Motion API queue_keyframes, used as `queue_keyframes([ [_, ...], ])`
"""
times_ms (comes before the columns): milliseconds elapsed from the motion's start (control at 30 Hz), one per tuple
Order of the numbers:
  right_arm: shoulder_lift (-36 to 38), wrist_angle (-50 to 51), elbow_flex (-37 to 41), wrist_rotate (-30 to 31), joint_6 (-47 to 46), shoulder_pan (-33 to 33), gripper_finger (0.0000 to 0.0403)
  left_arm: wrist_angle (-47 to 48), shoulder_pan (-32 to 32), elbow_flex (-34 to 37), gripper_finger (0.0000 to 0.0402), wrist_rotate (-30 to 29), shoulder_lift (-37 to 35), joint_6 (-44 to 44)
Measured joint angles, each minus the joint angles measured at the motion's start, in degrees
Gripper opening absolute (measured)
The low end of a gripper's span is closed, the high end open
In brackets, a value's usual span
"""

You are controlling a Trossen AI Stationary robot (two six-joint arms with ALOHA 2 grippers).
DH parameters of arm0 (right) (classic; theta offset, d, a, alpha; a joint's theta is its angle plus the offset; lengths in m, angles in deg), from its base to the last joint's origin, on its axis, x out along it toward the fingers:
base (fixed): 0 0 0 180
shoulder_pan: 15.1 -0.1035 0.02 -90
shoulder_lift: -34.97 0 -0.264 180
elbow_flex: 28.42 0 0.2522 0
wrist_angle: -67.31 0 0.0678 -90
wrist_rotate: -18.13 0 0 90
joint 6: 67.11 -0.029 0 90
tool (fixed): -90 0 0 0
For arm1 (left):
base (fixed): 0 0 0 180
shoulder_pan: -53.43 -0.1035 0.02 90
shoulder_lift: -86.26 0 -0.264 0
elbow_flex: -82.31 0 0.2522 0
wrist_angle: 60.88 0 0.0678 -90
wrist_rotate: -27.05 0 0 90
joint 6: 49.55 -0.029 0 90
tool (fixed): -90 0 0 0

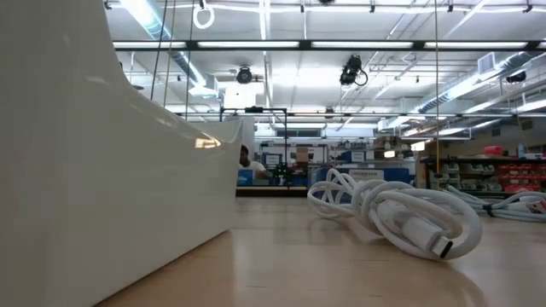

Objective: Pick and place USB-C Cables
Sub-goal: Put the pink charger cable into the bin

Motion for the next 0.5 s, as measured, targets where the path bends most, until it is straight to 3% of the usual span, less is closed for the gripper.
queue_keyframes([
  [333, -4.4, -10.6, 0.0, 18.4, -5.7, -6.2, 0.0010, 0.0, 0.0, 0.0, 0.0011, 0.0, 0.0, 0.0],
  [500, -9.0, -11.2, 0.0, 27.5, -15.0, -8.3, 0.0010, 0.0, 0.0, 0.0, 0.0011, 0.0, 0.0, 0.0],
])
